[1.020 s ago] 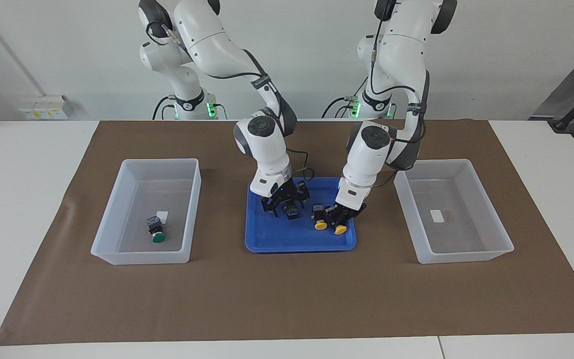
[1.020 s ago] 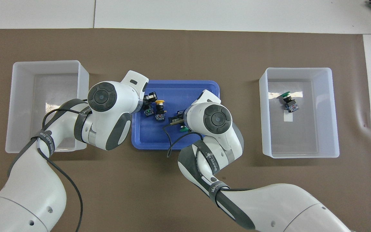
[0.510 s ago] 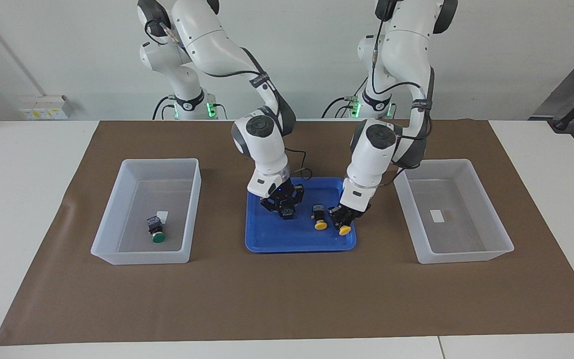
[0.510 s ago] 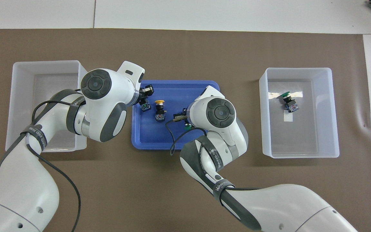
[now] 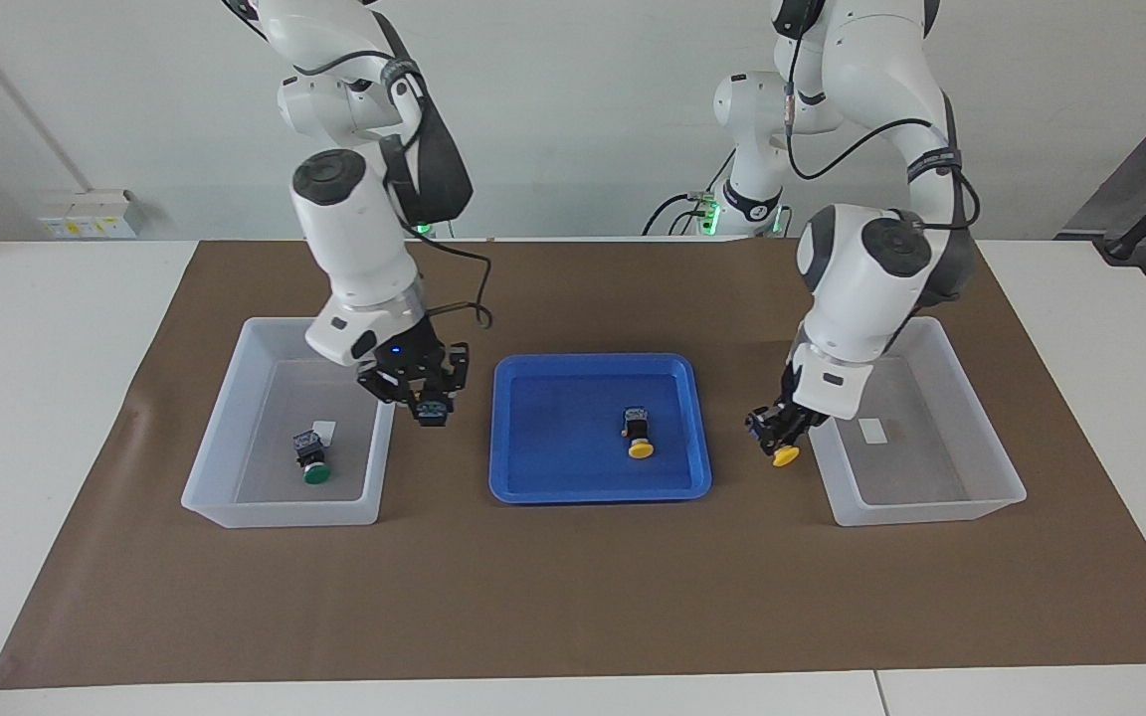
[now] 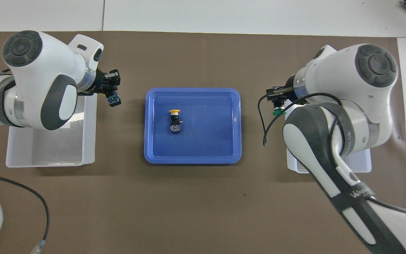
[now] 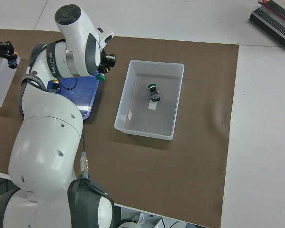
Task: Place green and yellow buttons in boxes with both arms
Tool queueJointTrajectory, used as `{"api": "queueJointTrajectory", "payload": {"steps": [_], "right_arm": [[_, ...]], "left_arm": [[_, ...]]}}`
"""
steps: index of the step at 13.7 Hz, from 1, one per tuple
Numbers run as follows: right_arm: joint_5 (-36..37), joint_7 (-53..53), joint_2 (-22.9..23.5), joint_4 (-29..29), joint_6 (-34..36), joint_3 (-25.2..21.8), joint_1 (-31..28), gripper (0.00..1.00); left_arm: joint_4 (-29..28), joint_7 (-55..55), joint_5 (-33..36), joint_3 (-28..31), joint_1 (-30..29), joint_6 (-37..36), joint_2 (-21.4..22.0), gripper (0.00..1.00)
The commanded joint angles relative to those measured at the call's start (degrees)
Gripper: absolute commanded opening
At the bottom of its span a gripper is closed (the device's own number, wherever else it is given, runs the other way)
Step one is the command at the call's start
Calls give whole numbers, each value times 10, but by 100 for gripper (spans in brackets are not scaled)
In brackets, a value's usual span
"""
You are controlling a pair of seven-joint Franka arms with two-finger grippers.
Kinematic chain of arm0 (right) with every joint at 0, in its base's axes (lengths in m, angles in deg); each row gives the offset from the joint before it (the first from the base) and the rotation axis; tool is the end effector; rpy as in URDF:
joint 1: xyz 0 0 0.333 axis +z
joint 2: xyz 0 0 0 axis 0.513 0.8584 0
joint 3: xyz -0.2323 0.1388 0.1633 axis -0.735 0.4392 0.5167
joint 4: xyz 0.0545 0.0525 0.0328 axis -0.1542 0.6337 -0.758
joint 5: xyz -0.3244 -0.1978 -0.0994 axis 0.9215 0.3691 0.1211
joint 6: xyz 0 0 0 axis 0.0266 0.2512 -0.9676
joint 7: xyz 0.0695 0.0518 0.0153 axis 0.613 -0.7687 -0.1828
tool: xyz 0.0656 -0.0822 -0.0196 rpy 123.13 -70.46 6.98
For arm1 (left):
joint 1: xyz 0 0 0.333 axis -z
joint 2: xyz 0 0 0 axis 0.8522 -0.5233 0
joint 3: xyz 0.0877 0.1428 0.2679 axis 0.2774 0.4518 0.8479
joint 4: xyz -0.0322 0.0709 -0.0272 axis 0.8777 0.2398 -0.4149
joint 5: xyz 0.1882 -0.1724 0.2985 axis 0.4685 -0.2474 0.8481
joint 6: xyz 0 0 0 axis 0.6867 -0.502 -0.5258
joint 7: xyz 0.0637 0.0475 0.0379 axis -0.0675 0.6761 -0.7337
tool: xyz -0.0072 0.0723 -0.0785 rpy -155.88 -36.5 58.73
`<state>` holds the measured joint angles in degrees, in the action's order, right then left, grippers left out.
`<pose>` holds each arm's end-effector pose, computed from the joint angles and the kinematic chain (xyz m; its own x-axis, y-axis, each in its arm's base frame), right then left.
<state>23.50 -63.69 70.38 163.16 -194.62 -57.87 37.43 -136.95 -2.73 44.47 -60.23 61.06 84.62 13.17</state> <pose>0.6216 0.1211 0.4689 0.9770 0.1608 0.1401 0.1726 -0.9820 -0.0762 0.6529 -0.1214 0.4346 0.9657 0.2495 0.0722 0.2413 -0.9647 0.1056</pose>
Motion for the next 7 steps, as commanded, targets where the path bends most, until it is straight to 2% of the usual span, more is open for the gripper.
{"api": "queueJointTrajectory", "payload": {"steps": [1,4,7], "right_arm": [[8,-122,-15,42,2,9,-69,0],[8,-197,-26,118,-35,10,-118,0],[6,-332,-24,179,-84,10,-125,0]], "left_arm": [[18,107,-17,-5,-57,-42,5,0],[-2,207,-18,-2,-100,-28,12,0],[-87,263,-18,-1,-118,61,30,0]]}}
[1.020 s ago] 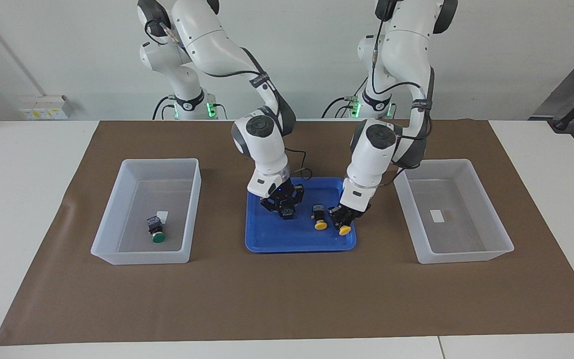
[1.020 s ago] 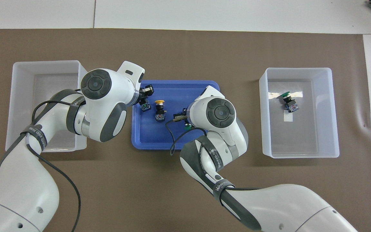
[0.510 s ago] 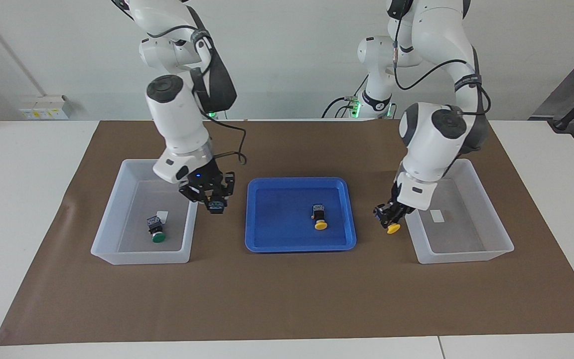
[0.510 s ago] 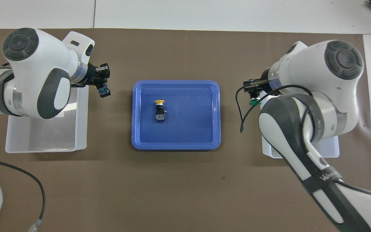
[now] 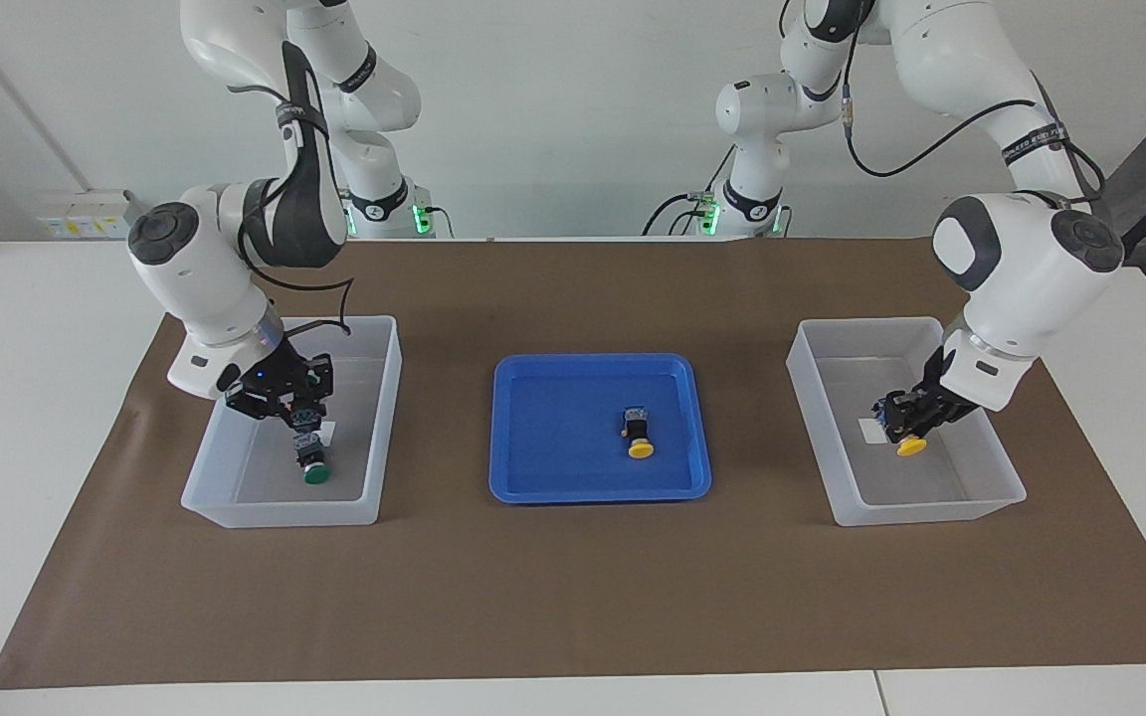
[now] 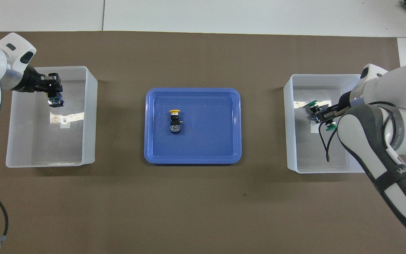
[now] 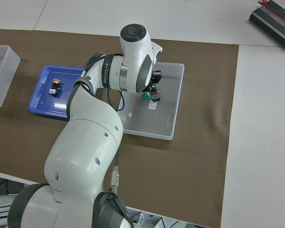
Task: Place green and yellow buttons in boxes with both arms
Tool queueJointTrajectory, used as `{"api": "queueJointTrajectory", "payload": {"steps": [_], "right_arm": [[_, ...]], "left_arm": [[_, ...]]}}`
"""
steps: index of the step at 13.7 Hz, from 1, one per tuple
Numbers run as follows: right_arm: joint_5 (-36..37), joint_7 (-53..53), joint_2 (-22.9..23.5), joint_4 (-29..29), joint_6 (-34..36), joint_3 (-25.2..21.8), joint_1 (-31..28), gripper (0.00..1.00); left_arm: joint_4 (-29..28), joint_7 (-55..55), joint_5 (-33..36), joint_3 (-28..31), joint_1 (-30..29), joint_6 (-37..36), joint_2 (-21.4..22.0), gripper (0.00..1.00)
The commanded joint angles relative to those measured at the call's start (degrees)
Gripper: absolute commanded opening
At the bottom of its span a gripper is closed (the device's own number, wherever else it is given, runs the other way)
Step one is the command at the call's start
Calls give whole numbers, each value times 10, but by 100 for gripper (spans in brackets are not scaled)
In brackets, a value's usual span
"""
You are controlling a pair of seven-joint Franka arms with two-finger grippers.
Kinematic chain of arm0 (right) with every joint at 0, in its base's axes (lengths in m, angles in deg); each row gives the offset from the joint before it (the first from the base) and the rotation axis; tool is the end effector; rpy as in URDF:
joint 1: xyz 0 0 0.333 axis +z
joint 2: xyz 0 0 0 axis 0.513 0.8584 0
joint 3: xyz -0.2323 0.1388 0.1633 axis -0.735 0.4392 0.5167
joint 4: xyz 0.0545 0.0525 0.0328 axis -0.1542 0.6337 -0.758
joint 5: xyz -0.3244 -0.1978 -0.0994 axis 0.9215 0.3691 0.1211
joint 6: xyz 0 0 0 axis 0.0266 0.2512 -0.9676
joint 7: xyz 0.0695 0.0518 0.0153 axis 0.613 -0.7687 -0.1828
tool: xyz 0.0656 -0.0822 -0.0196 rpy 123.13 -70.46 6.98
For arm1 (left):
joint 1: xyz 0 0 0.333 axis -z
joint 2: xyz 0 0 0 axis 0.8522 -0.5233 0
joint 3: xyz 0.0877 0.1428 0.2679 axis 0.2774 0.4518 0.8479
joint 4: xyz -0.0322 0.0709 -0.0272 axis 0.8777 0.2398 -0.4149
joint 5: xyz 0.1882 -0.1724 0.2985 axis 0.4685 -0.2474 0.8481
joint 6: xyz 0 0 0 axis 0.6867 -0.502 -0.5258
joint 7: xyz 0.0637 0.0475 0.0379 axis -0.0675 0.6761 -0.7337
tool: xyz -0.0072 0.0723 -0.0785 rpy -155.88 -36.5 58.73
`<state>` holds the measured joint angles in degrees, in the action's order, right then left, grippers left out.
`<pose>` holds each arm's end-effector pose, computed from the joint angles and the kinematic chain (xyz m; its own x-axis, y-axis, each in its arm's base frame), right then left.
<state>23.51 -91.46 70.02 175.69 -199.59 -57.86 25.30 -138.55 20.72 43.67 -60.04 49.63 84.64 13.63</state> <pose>0.5966 -0.0106 0.3774 0.9067 0.4192 0.0457 0.4213 -0.9053 -0.0552 0.6583 0.0109 0.4264 0.9948 0.0511 0.0880 0.0442 -0.9960 0.0781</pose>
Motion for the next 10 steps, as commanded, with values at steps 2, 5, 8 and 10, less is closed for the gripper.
{"api": "queueJointTrajectory", "payload": {"steps": [2,5,8,10], "right_arm": [[5,-91,-17,95,-79,11,-3,0],[4,-120,-5,113,-129,11,2,22],[3,-34,-6,104,-125,11,5,100],[3,43,-14,77,-114,15,8,100]], "left_arm": [[-111,33,-9,-3,-3,120,21,0],[-123,66,-9,-3,-4,148,9,0],[-104,66,-9,-3,0,131,7,51],[-75,64,-8,-3,4,98,6,59]]}}
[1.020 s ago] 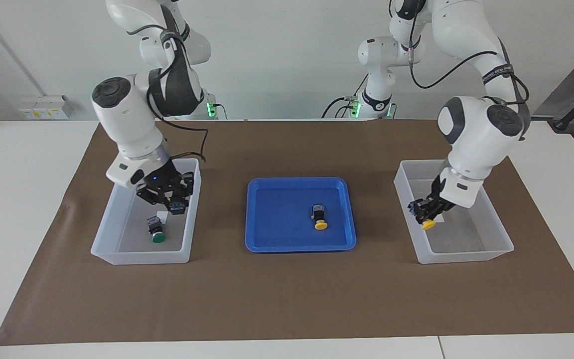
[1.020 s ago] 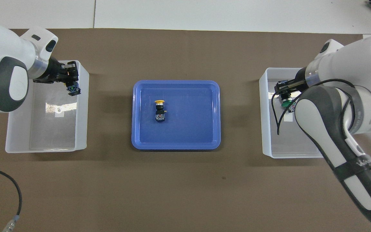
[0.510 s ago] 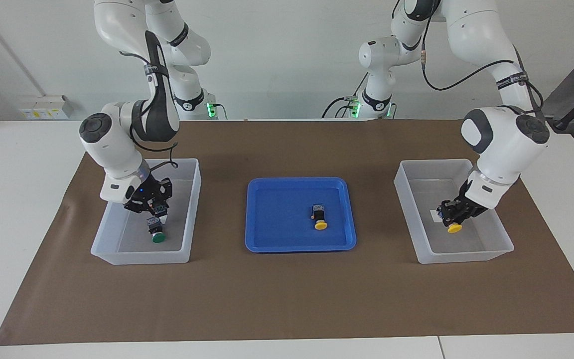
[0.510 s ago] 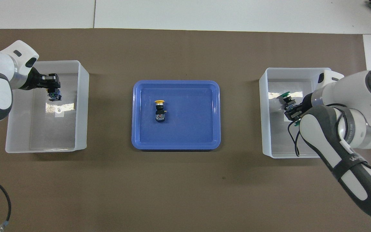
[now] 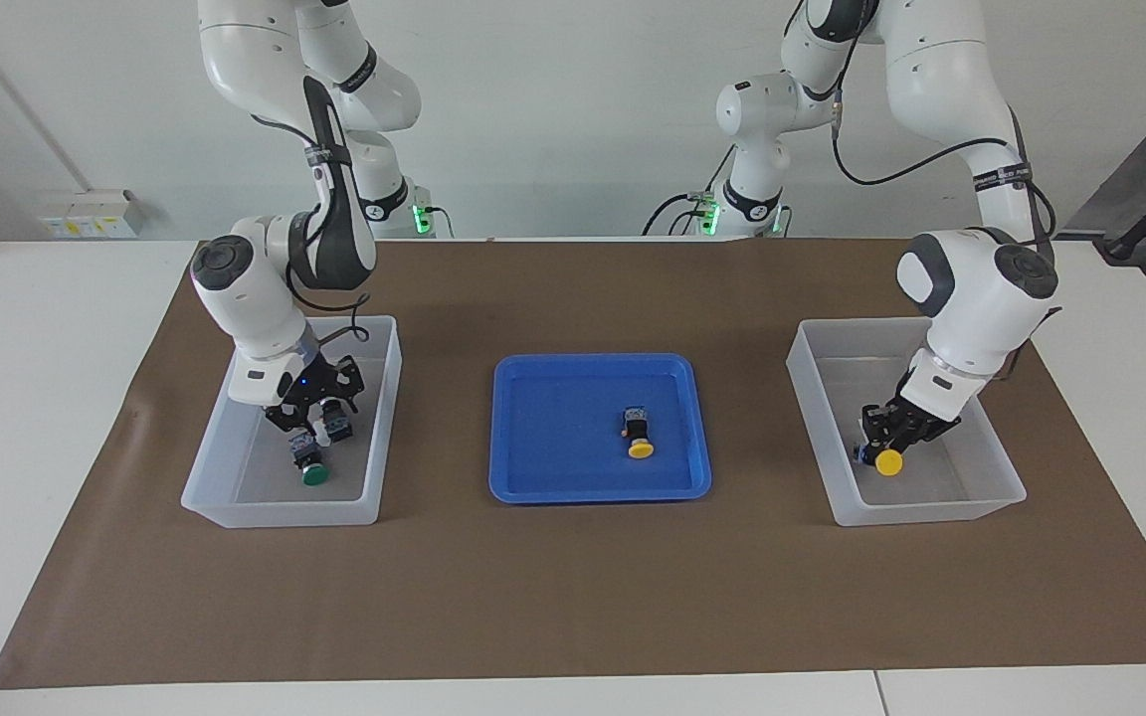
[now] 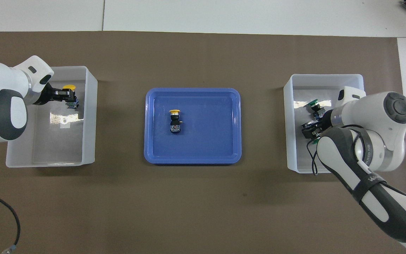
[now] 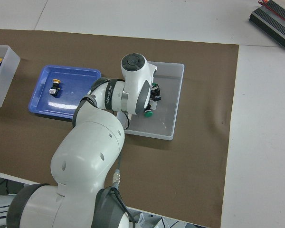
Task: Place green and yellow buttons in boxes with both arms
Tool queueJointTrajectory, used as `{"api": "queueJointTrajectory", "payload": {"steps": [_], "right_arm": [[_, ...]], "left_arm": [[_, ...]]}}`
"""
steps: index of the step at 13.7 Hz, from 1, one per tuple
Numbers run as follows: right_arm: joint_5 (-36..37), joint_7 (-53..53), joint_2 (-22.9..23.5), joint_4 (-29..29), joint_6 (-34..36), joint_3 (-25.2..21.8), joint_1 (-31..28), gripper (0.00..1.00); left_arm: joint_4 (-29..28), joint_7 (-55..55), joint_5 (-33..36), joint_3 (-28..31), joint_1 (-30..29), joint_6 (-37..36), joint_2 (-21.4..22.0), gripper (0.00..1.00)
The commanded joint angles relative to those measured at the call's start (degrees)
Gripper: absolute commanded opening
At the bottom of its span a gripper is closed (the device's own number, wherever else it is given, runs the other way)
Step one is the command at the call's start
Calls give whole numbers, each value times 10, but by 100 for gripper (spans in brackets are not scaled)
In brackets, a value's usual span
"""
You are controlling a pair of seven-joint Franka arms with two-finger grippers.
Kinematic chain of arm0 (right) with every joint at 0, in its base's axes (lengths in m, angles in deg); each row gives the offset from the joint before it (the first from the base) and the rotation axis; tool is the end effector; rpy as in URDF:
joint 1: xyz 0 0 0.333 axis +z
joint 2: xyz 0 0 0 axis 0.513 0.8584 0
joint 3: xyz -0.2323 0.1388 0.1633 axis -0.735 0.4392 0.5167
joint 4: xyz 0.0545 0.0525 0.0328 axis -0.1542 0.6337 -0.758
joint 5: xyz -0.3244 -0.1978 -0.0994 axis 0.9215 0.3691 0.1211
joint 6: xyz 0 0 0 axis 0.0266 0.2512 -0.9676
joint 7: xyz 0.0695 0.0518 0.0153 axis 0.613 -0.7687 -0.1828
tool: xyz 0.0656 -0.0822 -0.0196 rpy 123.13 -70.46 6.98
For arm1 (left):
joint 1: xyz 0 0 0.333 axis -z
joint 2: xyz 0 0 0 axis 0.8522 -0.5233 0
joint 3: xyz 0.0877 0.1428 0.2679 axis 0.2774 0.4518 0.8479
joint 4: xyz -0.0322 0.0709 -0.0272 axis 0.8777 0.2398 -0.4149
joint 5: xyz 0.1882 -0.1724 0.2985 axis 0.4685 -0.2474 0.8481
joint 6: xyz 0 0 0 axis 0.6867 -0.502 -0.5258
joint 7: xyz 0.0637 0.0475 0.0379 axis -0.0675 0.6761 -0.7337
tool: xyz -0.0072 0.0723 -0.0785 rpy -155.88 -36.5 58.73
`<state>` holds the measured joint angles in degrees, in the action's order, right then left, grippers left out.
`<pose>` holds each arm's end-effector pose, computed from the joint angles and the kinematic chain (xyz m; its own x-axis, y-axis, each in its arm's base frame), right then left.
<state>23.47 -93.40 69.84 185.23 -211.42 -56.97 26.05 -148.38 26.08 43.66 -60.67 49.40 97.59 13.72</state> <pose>0.5718 0.0051 0.3244 0.8816 0.4646 0.0828 0.4681 -0.8832 -0.0290 0.6438 0.0049 0.3688 0.9878 -0.0396 0.1504 -0.0500 -0.9966 0.0661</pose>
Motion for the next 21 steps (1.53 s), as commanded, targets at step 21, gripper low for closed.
{"api": "queueJointTrajectory", "payload": {"steps": [21], "right_arm": [[26,380,-126,-311,489,-78,12,100]], "left_arm": [[2,-408,-3,3,301,60,-27,64]]}}
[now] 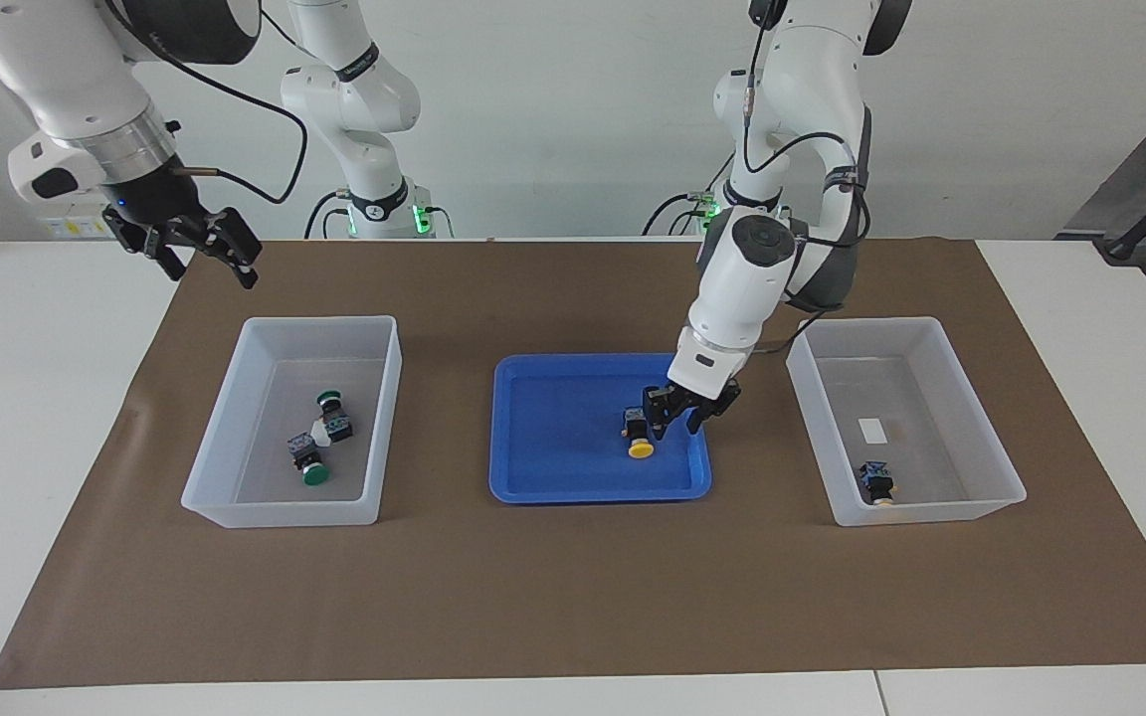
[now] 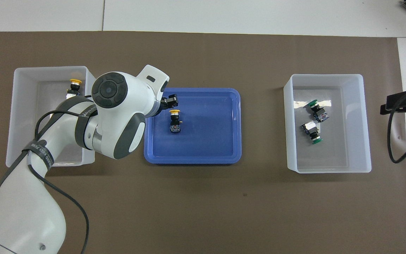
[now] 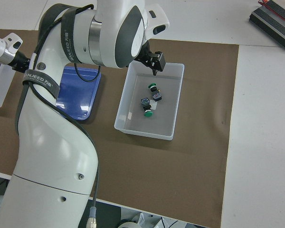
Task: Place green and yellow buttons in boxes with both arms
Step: 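Grasp the last yellow button in the tray with the left gripper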
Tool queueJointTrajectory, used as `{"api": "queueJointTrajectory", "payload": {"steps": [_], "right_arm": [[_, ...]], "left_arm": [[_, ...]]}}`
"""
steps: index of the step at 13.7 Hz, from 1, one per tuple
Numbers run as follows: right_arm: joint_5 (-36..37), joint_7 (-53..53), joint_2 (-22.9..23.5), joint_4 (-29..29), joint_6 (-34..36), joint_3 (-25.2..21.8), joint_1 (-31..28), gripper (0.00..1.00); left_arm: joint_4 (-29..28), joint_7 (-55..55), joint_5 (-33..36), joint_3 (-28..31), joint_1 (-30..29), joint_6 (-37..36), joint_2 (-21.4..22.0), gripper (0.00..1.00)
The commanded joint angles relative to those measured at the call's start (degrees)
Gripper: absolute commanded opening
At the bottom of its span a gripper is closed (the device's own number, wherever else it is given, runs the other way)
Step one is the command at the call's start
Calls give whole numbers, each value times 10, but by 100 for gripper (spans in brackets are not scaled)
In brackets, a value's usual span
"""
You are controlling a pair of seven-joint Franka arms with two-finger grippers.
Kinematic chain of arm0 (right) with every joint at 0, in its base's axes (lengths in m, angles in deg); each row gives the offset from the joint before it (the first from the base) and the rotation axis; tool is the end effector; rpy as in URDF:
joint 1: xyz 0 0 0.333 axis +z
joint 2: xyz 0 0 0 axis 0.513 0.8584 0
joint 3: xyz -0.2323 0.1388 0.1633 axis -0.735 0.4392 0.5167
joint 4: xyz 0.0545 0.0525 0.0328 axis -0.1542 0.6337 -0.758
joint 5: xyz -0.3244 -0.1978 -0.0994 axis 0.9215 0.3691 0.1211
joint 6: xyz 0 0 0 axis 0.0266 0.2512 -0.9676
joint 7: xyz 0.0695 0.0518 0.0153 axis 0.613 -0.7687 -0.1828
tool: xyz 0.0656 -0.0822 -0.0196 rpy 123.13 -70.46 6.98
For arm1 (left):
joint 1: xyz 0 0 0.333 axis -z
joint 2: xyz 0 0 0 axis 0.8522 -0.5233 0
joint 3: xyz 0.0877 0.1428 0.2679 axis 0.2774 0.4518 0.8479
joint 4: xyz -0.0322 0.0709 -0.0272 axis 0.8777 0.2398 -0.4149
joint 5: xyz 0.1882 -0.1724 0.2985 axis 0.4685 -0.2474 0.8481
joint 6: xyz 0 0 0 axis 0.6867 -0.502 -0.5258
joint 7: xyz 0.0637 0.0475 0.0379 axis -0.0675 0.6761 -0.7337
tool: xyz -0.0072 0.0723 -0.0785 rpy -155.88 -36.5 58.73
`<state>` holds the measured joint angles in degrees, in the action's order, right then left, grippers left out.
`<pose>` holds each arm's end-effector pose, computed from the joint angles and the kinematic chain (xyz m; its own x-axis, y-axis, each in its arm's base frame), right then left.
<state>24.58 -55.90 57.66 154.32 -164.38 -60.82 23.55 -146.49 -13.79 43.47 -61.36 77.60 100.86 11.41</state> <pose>0.5442 -0.0502 0.6255 0.9737 -0.2271 -0.0165 -0.2276 -0.9727 -0.0455 0.5797 -0.3117 0.3647 0.9809 0.1631 0.1058 0.1415 -0.9723 0.1862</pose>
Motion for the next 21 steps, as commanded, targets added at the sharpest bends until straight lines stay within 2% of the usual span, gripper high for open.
{"api": "queueJointTrajectory", "payload": {"steps": [1,4,6,8,11,13,14,18,21], "right_arm": [[15,-5,-5,1,17,-48,41,100],[14,-29,-9,4,17,-80,71,100],[15,-30,-10,5,17,-82,76,100],[16,-40,-10,4,13,-81,76,100],[17,-48,-10,5,12,-81,75,100],[17,-50,-10,8,14,-81,76,100],[17,-50,-11,9,14,-81,76,100],[18,-49,-11,9,17,-76,77,100],[54,-55,-11,8,9,-72,84,100]], "left_arm": [[-25,-9,0,10,26,42,-7,64],[-45,-8,0,10,30,71,-8,64],[-58,-8,7,10,30,85,-14,64],[-74,-8,8,10,32,107,-15,59],[-81,-10,8,10,41,107,-17,31],[-73,-19,8,11,41,98,-16,6],[-61,-20,8,11,40,84,-16,0],[-3,-16,9,26,10,-7,1,0],[51,-5,8,24,-53,-87,24,0]]}}
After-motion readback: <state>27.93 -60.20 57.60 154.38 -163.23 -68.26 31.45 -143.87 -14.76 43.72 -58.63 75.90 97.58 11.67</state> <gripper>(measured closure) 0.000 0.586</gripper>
